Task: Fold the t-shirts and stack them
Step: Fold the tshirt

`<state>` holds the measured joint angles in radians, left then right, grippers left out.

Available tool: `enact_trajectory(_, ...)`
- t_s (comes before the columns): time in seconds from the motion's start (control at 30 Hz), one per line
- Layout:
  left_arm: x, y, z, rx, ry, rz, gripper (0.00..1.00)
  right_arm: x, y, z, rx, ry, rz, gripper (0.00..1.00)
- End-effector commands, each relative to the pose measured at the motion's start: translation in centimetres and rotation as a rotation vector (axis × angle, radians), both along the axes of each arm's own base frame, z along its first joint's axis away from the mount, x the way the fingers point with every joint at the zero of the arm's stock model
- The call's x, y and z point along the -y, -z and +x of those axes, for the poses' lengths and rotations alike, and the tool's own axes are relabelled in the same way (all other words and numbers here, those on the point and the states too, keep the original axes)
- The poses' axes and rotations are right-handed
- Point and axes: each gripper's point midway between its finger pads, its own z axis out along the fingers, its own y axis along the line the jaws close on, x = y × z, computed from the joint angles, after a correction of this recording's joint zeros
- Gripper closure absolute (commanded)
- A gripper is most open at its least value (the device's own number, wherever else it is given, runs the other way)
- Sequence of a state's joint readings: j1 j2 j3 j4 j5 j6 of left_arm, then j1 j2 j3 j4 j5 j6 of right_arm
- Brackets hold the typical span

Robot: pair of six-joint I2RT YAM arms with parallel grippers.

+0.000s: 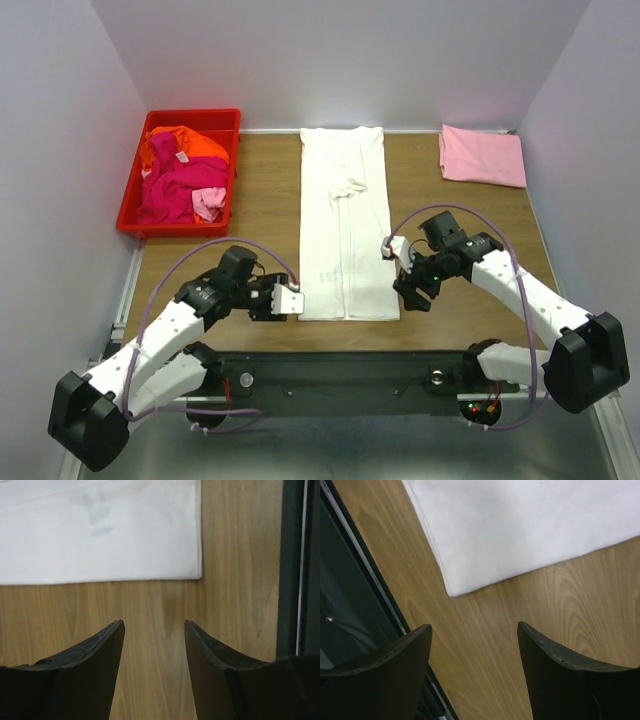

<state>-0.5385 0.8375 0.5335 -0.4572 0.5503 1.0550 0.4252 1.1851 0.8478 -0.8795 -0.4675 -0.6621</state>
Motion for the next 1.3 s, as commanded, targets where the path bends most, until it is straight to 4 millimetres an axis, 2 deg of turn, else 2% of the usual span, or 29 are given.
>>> enact_trajectory(0.0, 2.7, 0.3, -0.5, 0.033, 0.070, -0.056, 0.40, -0.9, 0.2, 0.2, 0.081, -0.090, 0.014, 0.27)
enact_trajectory(0.2, 4.2, 1.7, -1.2, -0.009, 0.091, -0.032, 0.41, -2.5, 1.9, -0.7, 0.096, -0.180, -0.010, 0.33)
enact_trajectory(0.4, 5.6, 2.4, -2.0, -0.027, 0.111, -0.028, 0.43, -2.7, 3.7, -1.5, 0.135, -0.263, -0.061, 0.41)
enact_trajectory(0.47, 5.9, 3.0, -2.4, -0.048, 0.108, -0.012, 0.46, -2.9, 4.5, -1.6, 0.158, -0.292, -0.084, 0.48)
enact_trajectory(0.6, 6.2, 3.5, -2.8, -0.072, 0.115, 0.000, 0.48, -3.7, 5.4, -1.0, 0.205, -0.324, -0.097, 0.48)
enact_trajectory(0.7, 6.3, 3.4, -2.8, -0.065, 0.117, -0.004, 0.48, -4.3, 5.8, -1.4, 0.213, -0.360, -0.109, 0.48)
enact_trajectory(0.93, 5.9, 3.9, -3.1, -0.056, 0.117, 0.010, 0.46, -4.1, 7.6, -1.4, 0.257, -0.389, -0.162, 0.49)
enact_trajectory(1.0, 5.7, 4.0, -3.2, -0.054, 0.119, 0.014, 0.45, -3.6, 8.5, -2.0, 0.242, -0.398, -0.184, 0.50)
enact_trajectory(1.17, 5.9, 4.0, -3.4, -0.058, 0.128, 0.018, 0.45, -2.6, 10.2, -3.0, 0.243, -0.420, -0.227, 0.57)
enact_trajectory(1.27, 6.1, 4.7, -3.6, -0.076, 0.136, 0.047, 0.47, -2.7, 10.2, -2.9, 0.244, -0.403, -0.227, 0.73)
